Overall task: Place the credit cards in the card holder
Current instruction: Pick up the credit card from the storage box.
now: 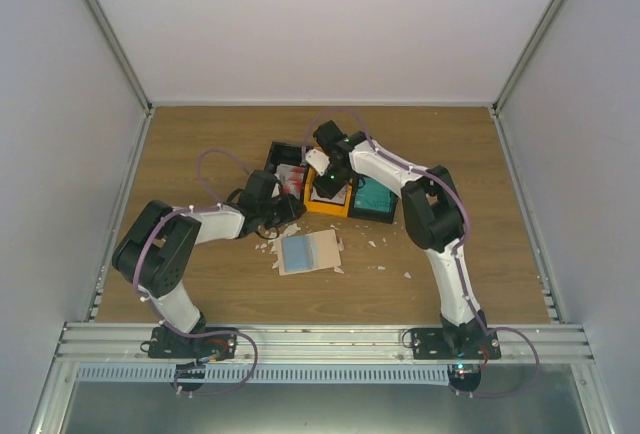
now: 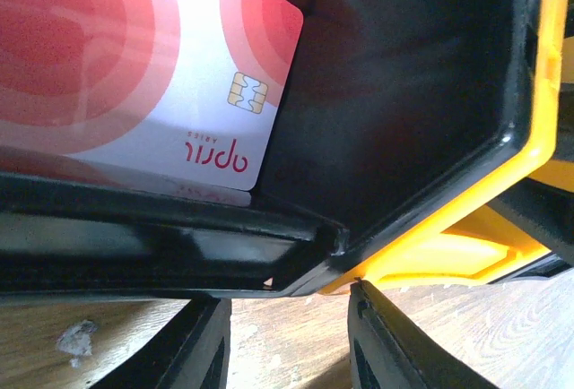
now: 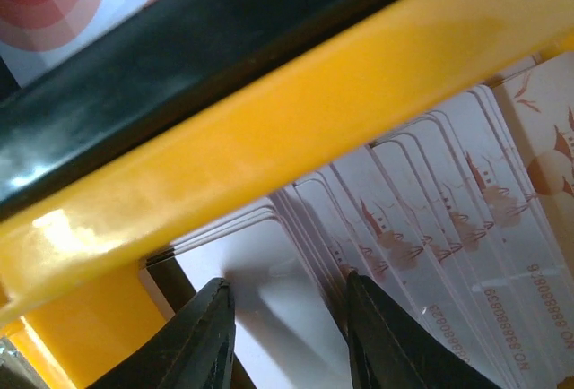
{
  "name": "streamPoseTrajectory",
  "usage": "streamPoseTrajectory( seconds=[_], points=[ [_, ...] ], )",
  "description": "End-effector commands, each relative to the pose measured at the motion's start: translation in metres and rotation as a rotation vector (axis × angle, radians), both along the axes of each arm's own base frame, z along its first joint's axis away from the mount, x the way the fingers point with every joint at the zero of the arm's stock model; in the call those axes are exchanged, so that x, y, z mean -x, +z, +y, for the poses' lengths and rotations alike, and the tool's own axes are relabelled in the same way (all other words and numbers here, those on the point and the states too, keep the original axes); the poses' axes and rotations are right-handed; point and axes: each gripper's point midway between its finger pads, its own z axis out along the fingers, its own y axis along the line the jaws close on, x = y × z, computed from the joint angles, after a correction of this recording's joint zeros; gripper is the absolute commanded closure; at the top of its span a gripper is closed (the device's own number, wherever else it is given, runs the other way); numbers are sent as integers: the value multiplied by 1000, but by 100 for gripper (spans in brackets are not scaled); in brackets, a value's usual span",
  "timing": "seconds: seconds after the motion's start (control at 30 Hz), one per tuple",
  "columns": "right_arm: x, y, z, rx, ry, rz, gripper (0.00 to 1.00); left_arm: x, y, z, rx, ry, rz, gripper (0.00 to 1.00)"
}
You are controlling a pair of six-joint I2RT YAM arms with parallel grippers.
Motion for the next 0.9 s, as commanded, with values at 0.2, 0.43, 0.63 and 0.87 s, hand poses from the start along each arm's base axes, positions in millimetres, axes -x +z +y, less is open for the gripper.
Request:
streamPoseTrajectory(
  seconds=[0.2,0.43,0.63,0.87],
  points=[
    [29,14,-2,26,-20,15,63,-24,14,-4,9,23,-74,62],
    [41,20,-1,8,3,21,66,-24,12,-4,4,22,-70,62],
    [52,25,-1,-12,30,33,67,-23,11,-3,2,22,-69,62],
    [61,20,0,-22,62,71,70,-23,12,-4,3,17,-72,63]
  ],
)
